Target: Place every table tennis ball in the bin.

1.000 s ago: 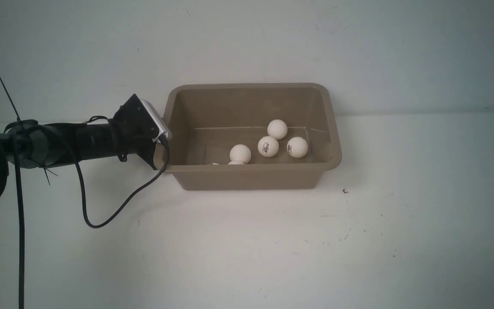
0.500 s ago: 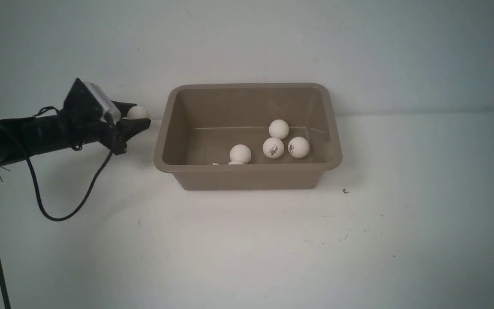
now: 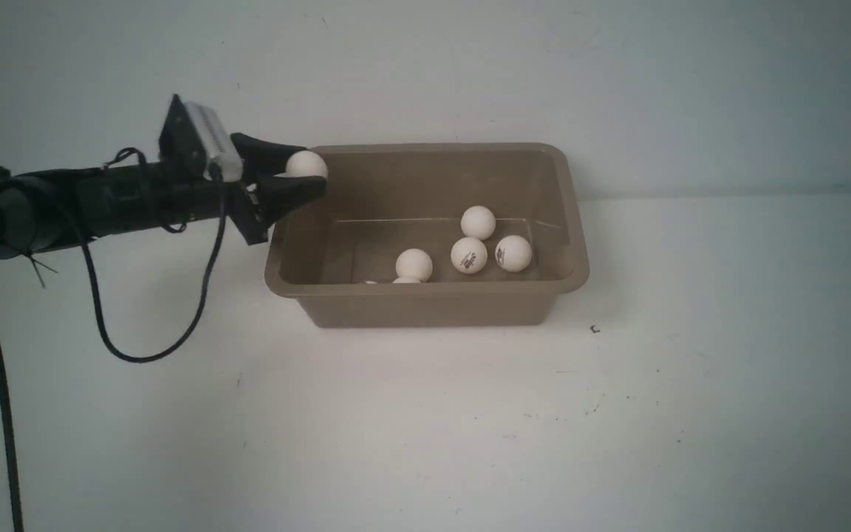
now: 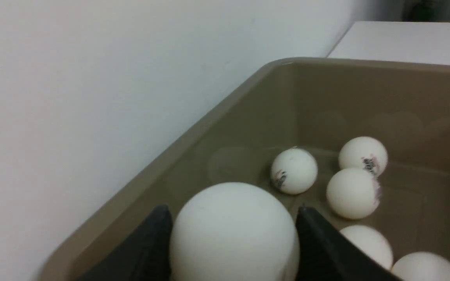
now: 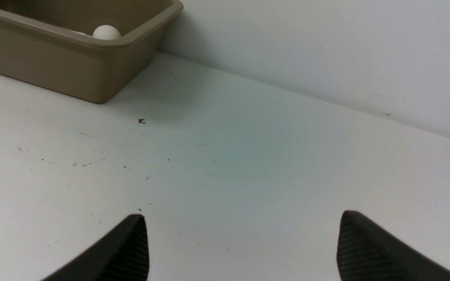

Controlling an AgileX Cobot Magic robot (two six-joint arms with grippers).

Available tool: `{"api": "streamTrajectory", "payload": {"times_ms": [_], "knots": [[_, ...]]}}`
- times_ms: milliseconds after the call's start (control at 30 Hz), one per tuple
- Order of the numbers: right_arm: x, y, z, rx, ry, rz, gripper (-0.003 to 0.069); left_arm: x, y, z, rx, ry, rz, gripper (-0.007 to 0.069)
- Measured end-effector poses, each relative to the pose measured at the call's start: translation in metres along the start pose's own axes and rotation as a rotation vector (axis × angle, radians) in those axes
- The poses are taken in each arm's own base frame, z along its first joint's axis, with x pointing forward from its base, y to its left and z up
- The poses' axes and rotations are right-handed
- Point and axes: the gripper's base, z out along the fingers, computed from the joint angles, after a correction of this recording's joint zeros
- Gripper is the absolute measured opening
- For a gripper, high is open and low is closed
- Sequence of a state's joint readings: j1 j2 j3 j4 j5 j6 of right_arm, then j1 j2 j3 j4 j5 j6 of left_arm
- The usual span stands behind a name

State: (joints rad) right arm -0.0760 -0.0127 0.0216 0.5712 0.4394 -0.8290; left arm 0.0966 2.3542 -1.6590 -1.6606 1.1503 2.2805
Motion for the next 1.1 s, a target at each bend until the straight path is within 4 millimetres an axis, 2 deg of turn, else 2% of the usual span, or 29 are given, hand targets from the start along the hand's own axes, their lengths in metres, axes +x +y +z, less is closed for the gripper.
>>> {"api": "streamTrajectory", "payload": {"times_ms": [67,200,267,333,367,433,533,567,700,767,800,833,900,933,967,1000,1033,1100], "knots": [[0.000,0.000,0.000,0.000,0.000,0.000,0.0589,0.000,-0.012,0.016,0.050,0.042,0.027,0.0353],[0.000,0.000,0.000,0.000,0.000,0.000,0.0589,0.006,-0.023,0.035,0.075,0.150,0.076,0.0353],[0.000,0.000,0.000,0.000,0.000,0.000,0.0589,0.007,-0.025,0.037,0.081,0.170,0.065,0.0363],[0.000,0.000,0.000,0.000,0.000,0.000,0.0589,0.006,-0.024,0.037,0.071,0.175,0.017,0.0397],[0.000,0.000,0.000,0.000,0.000,0.000,0.0589,0.004,-0.024,0.037,0.062,0.176,-0.022,0.0438],[0.000,0.000,0.000,0.000,0.000,0.000,0.0589,-0.011,-0.018,0.029,0.017,0.150,-0.127,0.0559],[0.000,0.000,0.000,0.000,0.000,0.000,0.0589,-0.040,-0.009,0.013,-0.048,0.123,-0.138,0.0616],[0.000,0.000,0.000,0.000,0.000,0.000,0.0589,-0.056,-0.006,0.005,-0.080,0.110,-0.120,0.0624],[0.000,0.000,0.000,0.000,0.000,0.000,0.0589,-0.125,-0.001,-0.034,-0.208,0.078,-0.041,0.0616],[0.000,0.000,0.000,0.000,0.000,0.000,0.0589,-0.140,-0.003,-0.042,-0.226,0.075,-0.044,0.0603],[0.000,0.000,0.000,0.000,0.000,0.000,0.0589,-0.162,-0.009,-0.052,-0.247,0.075,-0.028,0.0588],[0.000,0.000,0.000,0.000,0.000,0.000,0.0589,-0.174,-0.012,-0.057,-0.264,0.086,-0.013,0.0575],[0.000,0.000,0.000,0.000,0.000,0.000,0.0589,-0.186,-0.016,-0.064,-0.291,0.103,0.021,0.0565],[0.000,0.000,0.000,0.000,0.000,0.000,0.0589,-0.204,-0.021,-0.073,-0.343,0.126,0.074,0.0558],[0.000,0.000,0.000,0.000,0.000,0.000,0.0589,-0.209,-0.022,-0.076,-0.366,0.128,0.085,0.0554],[0.000,0.000,0.000,0.000,0.000,0.000,0.0589,-0.212,-0.022,-0.078,-0.383,0.128,0.085,0.0554],[0.000,0.000,0.000,0.000,0.000,0.000,0.0589,-0.227,-0.024,-0.087,-0.456,0.108,0.073,0.0552],[0.000,0.000,0.000,0.000,0.000,0.000,0.0589,-0.242,-0.027,-0.095,-0.529,0.064,0.000,0.0552]]}}
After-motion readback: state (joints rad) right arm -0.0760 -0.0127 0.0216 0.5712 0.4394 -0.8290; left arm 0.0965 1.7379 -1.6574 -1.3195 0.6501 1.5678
